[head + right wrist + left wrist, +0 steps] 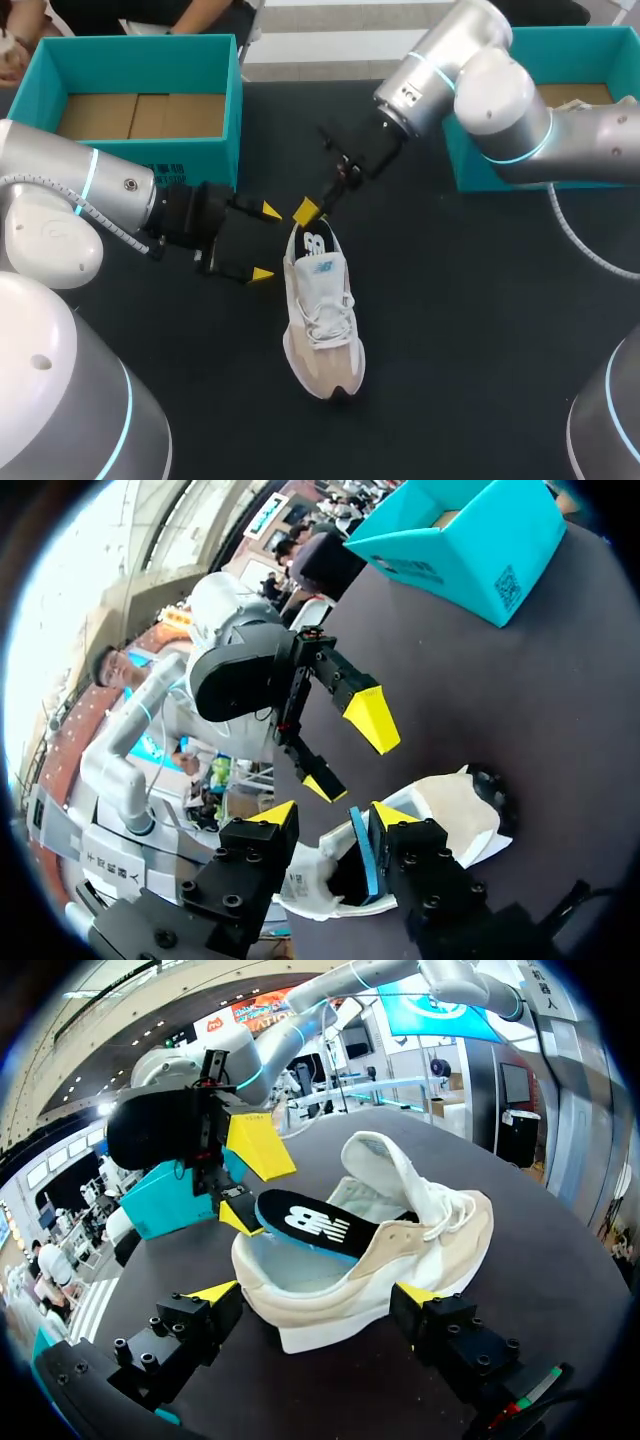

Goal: Take the shoe out of the shoebox, open the shoe tongue, remove and reinsert the insole, then place the shoe into the shoebox

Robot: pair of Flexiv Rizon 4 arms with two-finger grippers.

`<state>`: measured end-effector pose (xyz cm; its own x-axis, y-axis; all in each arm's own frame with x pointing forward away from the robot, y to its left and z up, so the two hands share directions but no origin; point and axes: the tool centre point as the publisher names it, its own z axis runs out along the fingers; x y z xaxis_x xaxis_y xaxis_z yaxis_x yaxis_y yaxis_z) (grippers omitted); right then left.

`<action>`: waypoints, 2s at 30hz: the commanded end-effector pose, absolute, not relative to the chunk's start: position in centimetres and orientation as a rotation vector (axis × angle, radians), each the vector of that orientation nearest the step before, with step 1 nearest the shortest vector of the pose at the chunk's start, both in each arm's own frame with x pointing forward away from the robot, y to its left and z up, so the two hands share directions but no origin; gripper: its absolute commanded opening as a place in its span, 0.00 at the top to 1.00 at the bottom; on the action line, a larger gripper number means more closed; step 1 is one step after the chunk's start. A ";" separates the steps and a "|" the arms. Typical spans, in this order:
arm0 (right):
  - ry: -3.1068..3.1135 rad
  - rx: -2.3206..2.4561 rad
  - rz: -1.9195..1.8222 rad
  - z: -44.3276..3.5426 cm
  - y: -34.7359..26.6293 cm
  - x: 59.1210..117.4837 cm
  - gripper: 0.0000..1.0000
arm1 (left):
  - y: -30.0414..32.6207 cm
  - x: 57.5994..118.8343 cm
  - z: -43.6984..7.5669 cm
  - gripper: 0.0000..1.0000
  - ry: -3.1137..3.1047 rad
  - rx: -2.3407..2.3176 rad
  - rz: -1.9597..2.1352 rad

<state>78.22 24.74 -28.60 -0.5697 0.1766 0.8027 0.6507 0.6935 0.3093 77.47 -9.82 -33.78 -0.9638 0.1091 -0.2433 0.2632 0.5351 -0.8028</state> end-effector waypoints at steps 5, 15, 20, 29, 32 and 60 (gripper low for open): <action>-2.228 -0.596 -0.943 -24.7 23.8 79.3 0.55 | -10.0 77.4 -33.8 0.00 2.610 0.317 -1.397; -2.307 -0.829 -1.065 -20.1 20.7 76.4 0.56 | -10.0 77.4 -33.8 0.00 2.610 0.317 -1.397; -2.297 -0.974 -1.056 -20.7 19.9 75.4 0.91 | -10.0 77.4 -33.8 0.00 2.610 0.317 -1.397; -2.526 -1.403 -0.806 -23.3 20.4 75.9 1.00 | -9.6 77.5 -33.2 0.00 2.643 0.353 -1.429; -2.526 -1.403 -0.806 -23.3 20.4 75.9 1.00 | -8.6 77.8 -32.4 0.00 2.702 0.462 -1.382; -2.595 -1.686 -0.539 -25.3 21.7 77.5 1.00 | 3.4 84.5 -23.1 0.00 2.707 0.731 -1.176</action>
<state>76.48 19.61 -24.19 -0.5253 0.7792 0.3418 0.8390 0.4073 0.3609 84.39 2.32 -23.70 -0.8814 0.3797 -0.2811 0.4652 0.5935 -0.6568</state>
